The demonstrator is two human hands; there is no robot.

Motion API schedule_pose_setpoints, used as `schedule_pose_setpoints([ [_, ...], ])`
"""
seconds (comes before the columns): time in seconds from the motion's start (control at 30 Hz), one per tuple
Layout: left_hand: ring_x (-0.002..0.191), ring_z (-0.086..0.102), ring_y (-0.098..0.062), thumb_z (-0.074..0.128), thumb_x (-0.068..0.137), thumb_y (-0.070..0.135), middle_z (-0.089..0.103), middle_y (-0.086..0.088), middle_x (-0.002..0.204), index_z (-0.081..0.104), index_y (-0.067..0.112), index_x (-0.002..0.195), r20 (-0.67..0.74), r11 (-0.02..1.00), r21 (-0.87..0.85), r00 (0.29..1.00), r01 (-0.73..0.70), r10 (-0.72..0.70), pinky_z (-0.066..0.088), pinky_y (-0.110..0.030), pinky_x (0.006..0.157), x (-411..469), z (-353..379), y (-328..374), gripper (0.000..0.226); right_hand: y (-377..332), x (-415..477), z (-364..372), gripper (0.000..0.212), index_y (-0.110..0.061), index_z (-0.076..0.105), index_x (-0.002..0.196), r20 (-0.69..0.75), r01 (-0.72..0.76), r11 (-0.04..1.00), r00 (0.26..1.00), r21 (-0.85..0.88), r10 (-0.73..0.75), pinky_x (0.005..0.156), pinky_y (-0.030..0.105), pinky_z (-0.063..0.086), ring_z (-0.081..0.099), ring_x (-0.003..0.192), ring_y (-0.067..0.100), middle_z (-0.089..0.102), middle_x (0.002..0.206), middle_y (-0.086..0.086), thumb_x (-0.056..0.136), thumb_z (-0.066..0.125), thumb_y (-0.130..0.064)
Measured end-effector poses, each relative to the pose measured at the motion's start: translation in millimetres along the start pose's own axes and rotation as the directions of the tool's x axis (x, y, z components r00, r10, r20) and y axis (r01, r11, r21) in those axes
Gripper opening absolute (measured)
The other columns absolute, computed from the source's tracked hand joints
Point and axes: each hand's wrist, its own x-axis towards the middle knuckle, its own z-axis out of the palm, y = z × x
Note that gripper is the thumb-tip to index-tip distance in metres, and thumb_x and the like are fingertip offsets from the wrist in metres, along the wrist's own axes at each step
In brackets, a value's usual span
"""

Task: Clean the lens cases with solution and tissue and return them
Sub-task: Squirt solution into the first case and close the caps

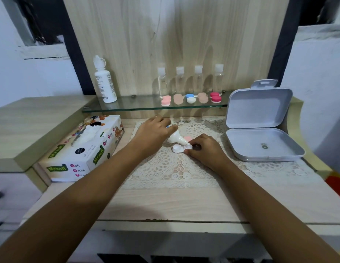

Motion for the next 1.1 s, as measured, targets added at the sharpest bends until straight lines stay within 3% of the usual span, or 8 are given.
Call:
schedule_pose_setpoints([
  [0.43, 0.083, 0.062, -0.028, 0.084, 0.057, 0.004, 0.067, -0.009, 0.092, 0.066, 0.012, 0.106, -0.01, 1.0, -0.011, 1.0, 0.022, -0.022, 0.052, -0.034, 0.068, -1, 0, 0, 0.052, 1, 1, 1, 0.029, -0.02, 0.071, 0.101, -0.001, -0.001, 1.0, 1.0, -0.014, 0.001, 0.073, 0.031, 0.038, 0.051, 0.089, 0.018, 0.052, 0.089, 0.0, 0.079, 0.069, -0.037],
  [0.6, 0.079, 0.062, -0.029, 0.086, 0.055, 0.005, 0.066, -0.01, 0.09, 0.066, 0.011, 0.105, -0.001, 0.999, -0.035, 0.999, 0.032, -0.032, 0.051, -0.032, 0.06, -3, 3, 1, 0.054, 2, 1, 1, 0.028, -0.019, 0.071, 0.101, -0.001, -0.004, 1.0, 1.0, -0.019, 0.004, 0.073, 0.032, 0.04, 0.051, 0.089, 0.019, 0.053, 0.088, 0.001, 0.079, 0.069, -0.037],
  [0.73, 0.08, 0.063, -0.03, 0.087, 0.053, 0.008, 0.067, -0.012, 0.091, 0.065, 0.007, 0.107, 0.0, 0.992, -0.078, 0.995, 0.096, -0.096, 0.051, -0.032, 0.054, -8, 6, 0, 0.057, 3, 2, 3, 0.03, -0.016, 0.071, 0.099, -0.005, -0.012, 1.0, 1.0, -0.028, 0.011, 0.075, 0.034, 0.042, 0.053, 0.091, 0.022, 0.056, 0.09, 0.004, 0.078, 0.069, -0.037],
  [0.8, 0.088, 0.062, -0.031, 0.084, 0.063, 0.017, 0.066, -0.013, 0.099, 0.062, 0.007, 0.113, 0.006, 0.973, -0.159, 0.985, 0.17, -0.171, 0.049, -0.033, 0.056, -12, 6, 2, 0.056, 3, 2, 3, 0.032, -0.017, 0.07, 0.104, 0.001, -0.022, 0.999, 1.0, -0.03, 0.022, 0.08, 0.035, 0.043, 0.053, 0.095, 0.022, 0.059, 0.097, 0.006, 0.078, 0.069, -0.037],
  [0.87, 0.099, 0.059, -0.028, 0.075, 0.075, 0.033, 0.063, -0.01, 0.112, 0.056, 0.011, 0.122, 0.035, 0.898, -0.322, 0.951, 0.301, -0.306, 0.045, -0.033, 0.064, -15, 6, 5, 0.056, 3, 1, 3, 0.034, -0.017, 0.069, 0.106, 0.007, -0.033, 0.999, 0.999, -0.023, 0.033, 0.083, 0.034, 0.042, 0.052, 0.099, 0.021, 0.059, 0.102, 0.004, 0.079, 0.069, -0.037],
  [0.93, 0.103, 0.056, -0.023, 0.072, 0.078, 0.036, 0.059, -0.004, 0.119, 0.05, 0.017, 0.127, 0.086, 0.76, -0.472, 0.881, 0.446, -0.464, 0.043, -0.03, 0.072, -16, 6, 8, 0.057, 3, 2, 3, 0.035, -0.018, 0.069, 0.107, 0.011, -0.042, 0.999, 0.999, -0.026, 0.042, 0.083, 0.033, 0.04, 0.051, 0.102, 0.02, 0.059, 0.103, 0.003, 0.079, 0.069, -0.038],
  [1.0, 0.103, 0.054, -0.018, 0.073, 0.078, 0.028, 0.058, 0.002, 0.119, 0.048, 0.019, 0.128, 0.186, 0.549, -0.619, 0.784, 0.562, -0.592, 0.041, -0.029, 0.078, -16, 3, 11, 0.056, 2, 2, 3, 0.036, -0.018, 0.068, 0.109, 0.015, -0.047, 0.998, 0.999, -0.03, 0.047, 0.084, 0.033, 0.041, 0.051, 0.102, 0.02, 0.059, 0.105, 0.003, 0.079, 0.069, -0.038],
  [1.1, 0.099, 0.053, -0.013, 0.074, 0.078, 0.023, 0.055, 0.008, 0.107, 0.05, 0.016, 0.124, 0.314, 0.228, -0.757, 0.647, 0.612, -0.695, 0.04, -0.027, 0.08, -13, 2, 12, 0.053, 2, 1, 2, 0.037, -0.018, 0.067, 0.11, 0.017, -0.053, 0.998, 0.998, -0.029, 0.054, 0.087, 0.035, 0.042, 0.051, 0.104, 0.02, 0.059, 0.108, 0.004, 0.08, 0.069, -0.038],
])
